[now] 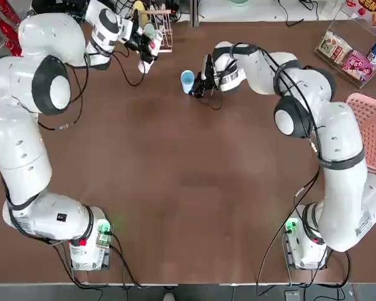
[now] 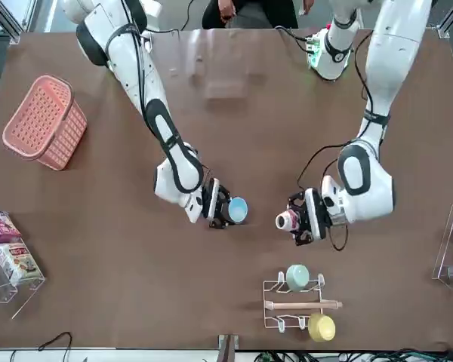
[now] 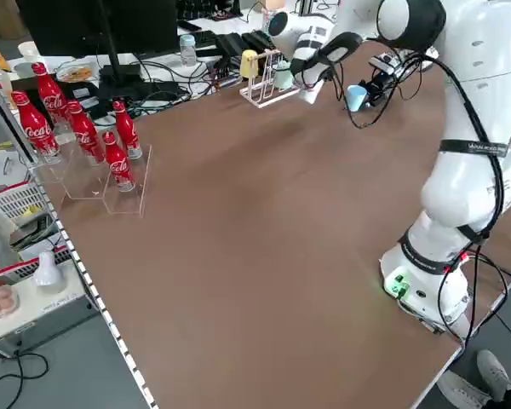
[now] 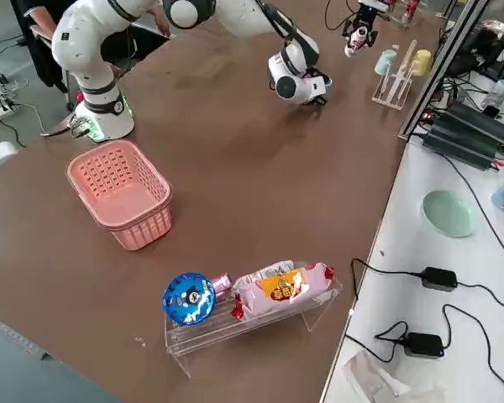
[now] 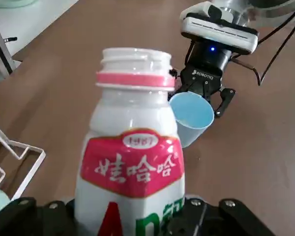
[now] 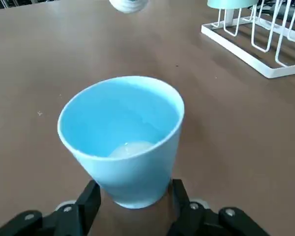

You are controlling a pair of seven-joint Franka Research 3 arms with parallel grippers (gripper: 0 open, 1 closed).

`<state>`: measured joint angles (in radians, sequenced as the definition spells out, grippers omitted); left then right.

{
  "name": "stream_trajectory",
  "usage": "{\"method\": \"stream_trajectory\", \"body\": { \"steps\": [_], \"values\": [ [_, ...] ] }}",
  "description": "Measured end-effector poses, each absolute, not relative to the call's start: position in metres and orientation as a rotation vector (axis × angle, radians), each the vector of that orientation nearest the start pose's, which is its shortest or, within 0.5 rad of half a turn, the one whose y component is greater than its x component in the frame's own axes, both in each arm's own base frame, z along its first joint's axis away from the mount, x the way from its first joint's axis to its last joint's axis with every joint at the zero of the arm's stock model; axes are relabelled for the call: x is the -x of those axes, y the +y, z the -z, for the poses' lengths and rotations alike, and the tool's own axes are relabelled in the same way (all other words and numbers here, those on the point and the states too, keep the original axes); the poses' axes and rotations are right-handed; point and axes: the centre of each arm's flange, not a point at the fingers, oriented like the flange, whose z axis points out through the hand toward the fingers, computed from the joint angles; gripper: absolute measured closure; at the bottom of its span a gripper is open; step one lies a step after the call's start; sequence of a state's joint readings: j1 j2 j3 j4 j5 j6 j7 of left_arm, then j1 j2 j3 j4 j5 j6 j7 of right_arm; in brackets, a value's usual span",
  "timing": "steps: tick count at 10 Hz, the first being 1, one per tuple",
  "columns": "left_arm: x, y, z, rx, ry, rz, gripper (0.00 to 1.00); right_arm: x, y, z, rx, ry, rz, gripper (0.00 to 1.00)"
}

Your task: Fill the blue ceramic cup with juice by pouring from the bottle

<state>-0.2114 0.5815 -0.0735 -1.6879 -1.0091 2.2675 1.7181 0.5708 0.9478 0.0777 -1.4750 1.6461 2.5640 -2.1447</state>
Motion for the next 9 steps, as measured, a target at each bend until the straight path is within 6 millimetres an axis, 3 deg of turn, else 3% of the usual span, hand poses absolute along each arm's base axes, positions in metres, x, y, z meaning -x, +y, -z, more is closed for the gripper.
{"method": "stream_trajectory", "body": {
  "steps": [4,7,9],
  "values": [
    [-0.637,-0.270,-0.277,-2.044,-1.627,-0.595,0.54,-0.581,0.408,-0.112,1.848,-1.426,0.905,0.33],
    [-0.624,-0.295,-0.280,-2.073,-1.784,-0.522,0.54,-0.581,0.408,-0.112,1.849,-1.426,0.905,0.33],
    [-0.620,-0.301,-0.276,-2.088,-1.855,-0.481,0.54,-0.581,0.408,-0.112,1.849,-1.426,0.905,0.33]
  ]
}}
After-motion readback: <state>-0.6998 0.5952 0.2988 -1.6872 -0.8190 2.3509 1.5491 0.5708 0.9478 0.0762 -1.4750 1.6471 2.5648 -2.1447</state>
